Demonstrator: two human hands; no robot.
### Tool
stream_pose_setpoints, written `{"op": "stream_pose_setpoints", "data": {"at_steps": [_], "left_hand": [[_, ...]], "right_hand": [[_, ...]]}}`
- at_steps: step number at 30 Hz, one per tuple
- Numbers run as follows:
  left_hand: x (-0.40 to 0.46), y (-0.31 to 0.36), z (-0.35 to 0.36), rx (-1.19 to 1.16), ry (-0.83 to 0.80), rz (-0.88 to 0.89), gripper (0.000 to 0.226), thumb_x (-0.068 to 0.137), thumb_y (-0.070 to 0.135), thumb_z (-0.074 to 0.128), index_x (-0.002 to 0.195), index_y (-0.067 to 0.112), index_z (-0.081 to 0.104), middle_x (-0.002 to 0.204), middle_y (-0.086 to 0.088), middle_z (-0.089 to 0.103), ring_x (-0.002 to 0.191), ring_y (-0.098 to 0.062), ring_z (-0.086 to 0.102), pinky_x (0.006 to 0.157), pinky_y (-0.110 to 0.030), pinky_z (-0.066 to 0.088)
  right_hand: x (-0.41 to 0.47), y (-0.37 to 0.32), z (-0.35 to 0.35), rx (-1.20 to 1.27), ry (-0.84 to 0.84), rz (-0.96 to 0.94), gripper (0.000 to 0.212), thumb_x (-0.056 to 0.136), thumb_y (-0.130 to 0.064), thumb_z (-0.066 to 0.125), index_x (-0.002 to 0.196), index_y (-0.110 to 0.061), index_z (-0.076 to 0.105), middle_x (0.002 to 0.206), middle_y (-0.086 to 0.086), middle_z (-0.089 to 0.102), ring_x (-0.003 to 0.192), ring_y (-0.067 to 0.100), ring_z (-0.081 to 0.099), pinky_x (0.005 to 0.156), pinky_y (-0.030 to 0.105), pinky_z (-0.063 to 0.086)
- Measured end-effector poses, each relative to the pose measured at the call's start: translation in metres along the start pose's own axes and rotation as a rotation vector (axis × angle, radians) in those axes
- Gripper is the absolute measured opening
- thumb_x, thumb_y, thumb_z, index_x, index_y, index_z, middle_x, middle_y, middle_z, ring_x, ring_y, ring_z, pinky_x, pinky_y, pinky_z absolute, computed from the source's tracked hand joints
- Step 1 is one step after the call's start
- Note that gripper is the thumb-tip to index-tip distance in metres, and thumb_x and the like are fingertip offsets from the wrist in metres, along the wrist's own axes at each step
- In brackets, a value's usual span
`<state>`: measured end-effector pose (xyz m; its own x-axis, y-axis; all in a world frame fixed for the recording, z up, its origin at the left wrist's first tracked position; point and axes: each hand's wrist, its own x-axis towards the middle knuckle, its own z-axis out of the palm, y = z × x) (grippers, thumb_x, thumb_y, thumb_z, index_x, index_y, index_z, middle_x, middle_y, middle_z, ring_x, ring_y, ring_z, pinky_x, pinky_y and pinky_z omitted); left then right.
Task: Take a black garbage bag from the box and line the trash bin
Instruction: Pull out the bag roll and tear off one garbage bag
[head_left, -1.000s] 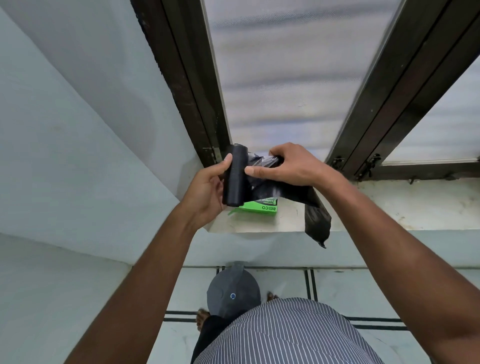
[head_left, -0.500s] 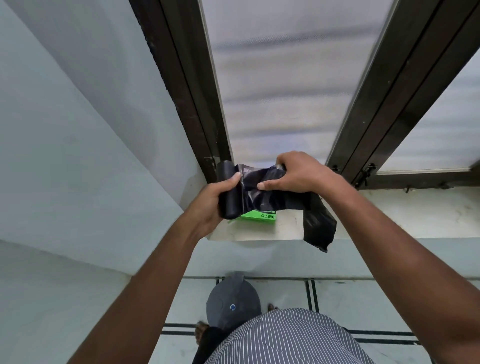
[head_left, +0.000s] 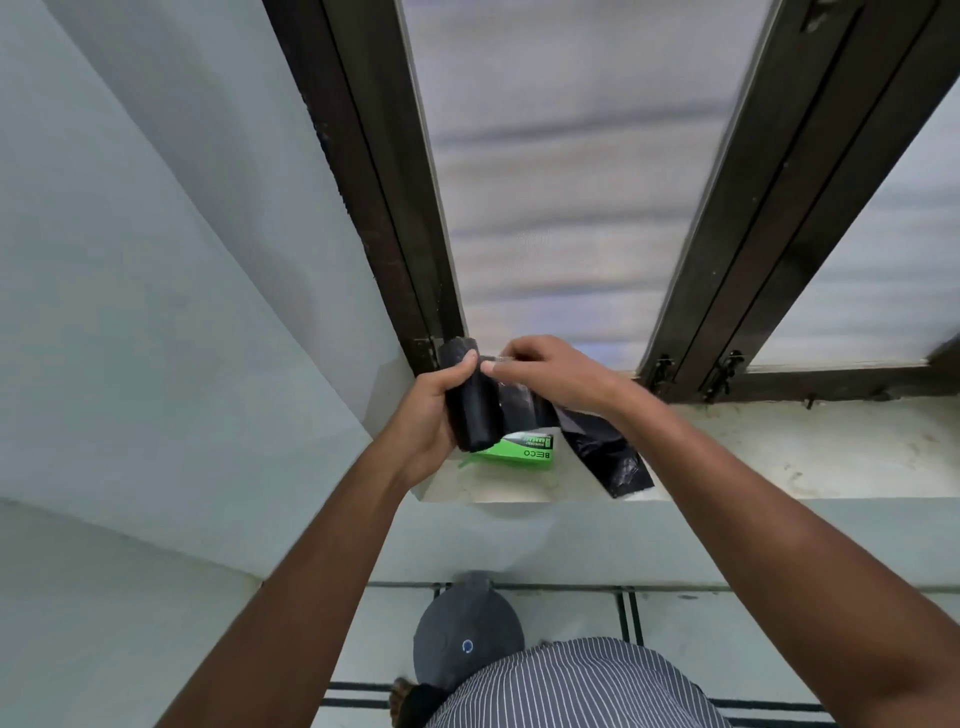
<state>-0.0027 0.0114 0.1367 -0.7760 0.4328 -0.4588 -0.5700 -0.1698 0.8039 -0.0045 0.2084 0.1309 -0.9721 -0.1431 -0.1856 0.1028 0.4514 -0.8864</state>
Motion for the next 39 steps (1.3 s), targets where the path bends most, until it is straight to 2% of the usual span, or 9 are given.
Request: {"op": "stream_pose_setpoints", "data": {"at_steps": [8,13,18,21,24,27,29,34,39], "left_hand": [[-0.005,0.016,-0.009,0.019,0.0,-0.05,0.052,0.11,0.042,0.056,0.145,0.006,0.067,0.147,-0.017,0.069,0.137,-0.034,0.066,0.115,-0.049,0.053],[-0.011,0.019,-0.007,0.089,-0.043,-0.017,0.038,0.106,0.039,0.066,0.128,0.011,0.079,0.135,-0.013,0.077,0.119,-0.025,0.076,0.11,-0.041,0.058],[-0.01,0.014,-0.012,0.035,0.026,-0.003,0.043,0.107,0.041,0.062,0.137,0.012,0.073,0.14,-0.013,0.075,0.121,-0.028,0.074,0.11,-0.048,0.055],[-0.007,0.012,-0.018,-0.059,0.051,0.014,0.055,0.104,0.04,0.067,0.148,0.008,0.064,0.149,-0.019,0.067,0.122,-0.031,0.071,0.104,-0.048,0.059],[-0.008,0.008,-0.016,0.027,0.059,0.027,0.057,0.099,0.035,0.072,0.149,0.01,0.064,0.149,-0.016,0.067,0.131,-0.034,0.068,0.096,-0.043,0.06],[-0.008,0.007,-0.012,0.015,0.018,0.036,0.049,0.102,0.034,0.068,0.145,0.012,0.068,0.143,-0.015,0.072,0.13,-0.034,0.069,0.102,-0.047,0.059],[-0.008,0.007,-0.009,-0.004,-0.023,0.033,0.049,0.104,0.034,0.067,0.146,0.01,0.067,0.145,-0.015,0.071,0.133,-0.035,0.067,0.113,-0.052,0.054],[-0.009,0.01,-0.007,0.01,-0.058,0.042,0.046,0.11,0.033,0.058,0.149,0.009,0.065,0.14,-0.012,0.072,0.131,-0.031,0.069,0.112,-0.05,0.054],[-0.008,0.011,-0.017,-0.045,-0.011,0.006,0.052,0.107,0.041,0.06,0.148,0.008,0.066,0.148,-0.017,0.069,0.138,-0.036,0.065,0.12,-0.055,0.049]], "right_hand": [[-0.002,0.011,-0.008,-0.108,0.077,-0.012,0.042,0.091,-0.058,0.086,0.083,-0.021,0.068,0.068,-0.009,0.067,0.062,0.005,0.061,0.065,0.027,0.048],[-0.008,0.013,-0.011,-0.127,0.141,-0.001,0.048,0.086,-0.064,0.086,0.082,-0.019,0.07,0.071,-0.005,0.072,0.067,0.009,0.068,0.068,0.034,0.055],[-0.012,0.017,-0.019,-0.209,0.206,-0.001,0.04,0.089,-0.06,0.085,0.083,-0.025,0.066,0.08,-0.007,0.069,0.075,0.012,0.065,0.071,0.034,0.051],[-0.016,0.015,-0.031,-0.315,0.202,0.034,0.029,0.095,-0.051,0.082,0.099,-0.025,0.071,0.094,-0.005,0.072,0.087,0.016,0.067,0.074,0.032,0.05],[-0.015,0.012,-0.034,-0.409,0.188,0.039,0.034,0.101,-0.039,0.074,0.13,-0.02,0.074,0.123,0.0,0.075,0.114,0.021,0.069,0.096,0.032,0.054],[-0.012,0.003,-0.025,-0.201,0.128,-0.006,0.048,0.105,-0.045,0.07,0.147,-0.021,0.067,0.141,-0.006,0.069,0.129,0.011,0.064,0.115,0.031,0.048],[-0.009,-0.001,-0.016,-0.049,0.066,-0.04,0.045,0.106,-0.051,0.069,0.14,-0.022,0.071,0.133,-0.009,0.075,0.124,0.008,0.069,0.113,0.032,0.052],[-0.003,0.0,-0.012,-0.129,0.095,-0.099,0.038,0.098,-0.058,0.077,0.092,-0.02,0.072,0.078,-0.012,0.067,0.065,-0.003,0.059,0.067,0.022,0.046],[-0.003,0.007,-0.019,-0.209,0.097,-0.048,0.064,0.085,-0.073,0.083,0.082,-0.012,0.062,0.067,-0.01,0.054,0.06,0.008,0.05,0.062,0.031,0.04]]}}
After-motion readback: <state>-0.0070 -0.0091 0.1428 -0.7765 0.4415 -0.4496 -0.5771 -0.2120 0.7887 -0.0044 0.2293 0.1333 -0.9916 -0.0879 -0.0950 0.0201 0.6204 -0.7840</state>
